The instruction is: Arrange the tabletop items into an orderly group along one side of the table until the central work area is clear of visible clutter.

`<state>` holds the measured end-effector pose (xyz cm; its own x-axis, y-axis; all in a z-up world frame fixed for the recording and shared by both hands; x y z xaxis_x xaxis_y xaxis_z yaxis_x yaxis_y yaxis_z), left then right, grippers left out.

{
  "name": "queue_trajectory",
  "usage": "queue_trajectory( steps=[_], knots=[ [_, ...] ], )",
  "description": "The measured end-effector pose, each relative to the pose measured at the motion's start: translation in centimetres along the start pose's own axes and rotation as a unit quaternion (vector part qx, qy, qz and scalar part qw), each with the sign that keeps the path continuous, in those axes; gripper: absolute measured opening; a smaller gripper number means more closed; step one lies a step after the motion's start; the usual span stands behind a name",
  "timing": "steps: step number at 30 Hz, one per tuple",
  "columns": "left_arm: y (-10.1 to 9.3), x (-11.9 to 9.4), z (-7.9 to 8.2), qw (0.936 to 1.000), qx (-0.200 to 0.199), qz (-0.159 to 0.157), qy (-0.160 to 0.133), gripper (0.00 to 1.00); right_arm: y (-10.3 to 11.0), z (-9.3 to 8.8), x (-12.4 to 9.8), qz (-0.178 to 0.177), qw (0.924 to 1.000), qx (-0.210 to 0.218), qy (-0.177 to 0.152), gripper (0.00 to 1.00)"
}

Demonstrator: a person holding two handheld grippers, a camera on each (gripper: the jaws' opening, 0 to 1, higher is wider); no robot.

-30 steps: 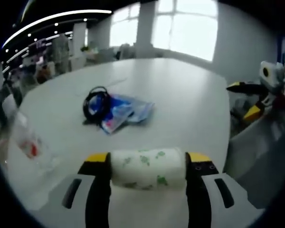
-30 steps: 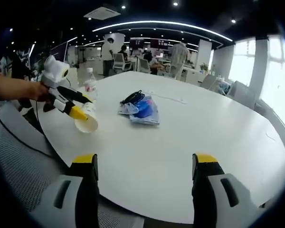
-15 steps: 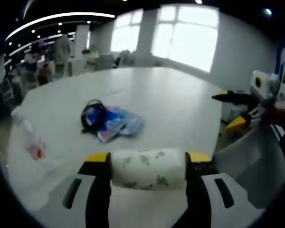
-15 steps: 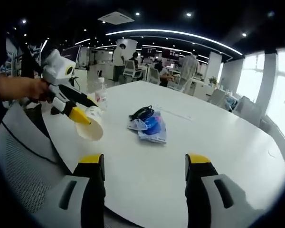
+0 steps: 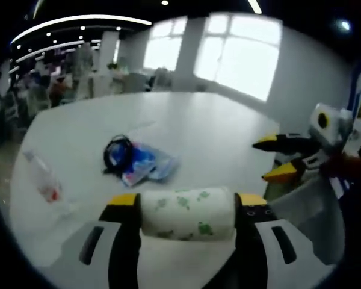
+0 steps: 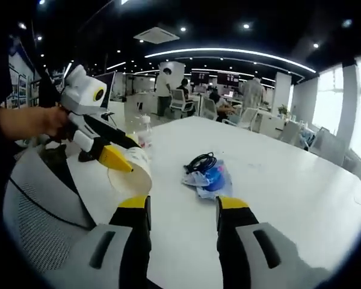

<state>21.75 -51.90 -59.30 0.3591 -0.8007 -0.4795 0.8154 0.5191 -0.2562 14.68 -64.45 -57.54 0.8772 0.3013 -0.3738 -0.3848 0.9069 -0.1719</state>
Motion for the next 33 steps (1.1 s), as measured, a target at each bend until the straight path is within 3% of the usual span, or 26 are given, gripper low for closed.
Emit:
queue_trajectory(
  steps=[17, 23, 26, 33],
  knots=[
    [-1.8, -0.6, 0.5, 0.9989, -0.034, -0.03, -0.013, 0.59, 2.2, 0.7, 1.7, 0.044, 0.9983, 0.032, -0.019, 0.2],
    [-2.7, -0.5, 0.7, 0.9973, -0.049, -0.053, -0.016, 0.59, 3.1, 0.8, 2.2, 0.064, 0.9973, 0.03, -0.022, 0.15],
    [-3.1, -0.5, 0.8, 0.9956, -0.061, -0.068, -0.022, 0.59, 3.3, 0.7, 2.3, 0.069, 0.9971, 0.025, -0.019, 0.07],
    [-4.0, -0.6, 0.6, 0.9918, -0.076, -0.1, -0.024, 0.6, 3.4, 0.5, 2.4, 0.071, 0.9967, 0.034, -0.016, 0.05]
  ],
)
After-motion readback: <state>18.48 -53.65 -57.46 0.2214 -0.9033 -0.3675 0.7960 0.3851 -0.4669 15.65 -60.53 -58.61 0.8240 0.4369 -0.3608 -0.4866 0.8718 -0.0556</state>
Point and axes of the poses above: the point that each gripper's makers call its tool centre point, and the gripper's own axes: x roughly forward along the fingers, y roughly to its left, z roughly out of its top, the point moved 2 cm from there along -x, roughly backward along the fingers, and after that the axes turned 3 degrees about -x, right-handed, at the moved point
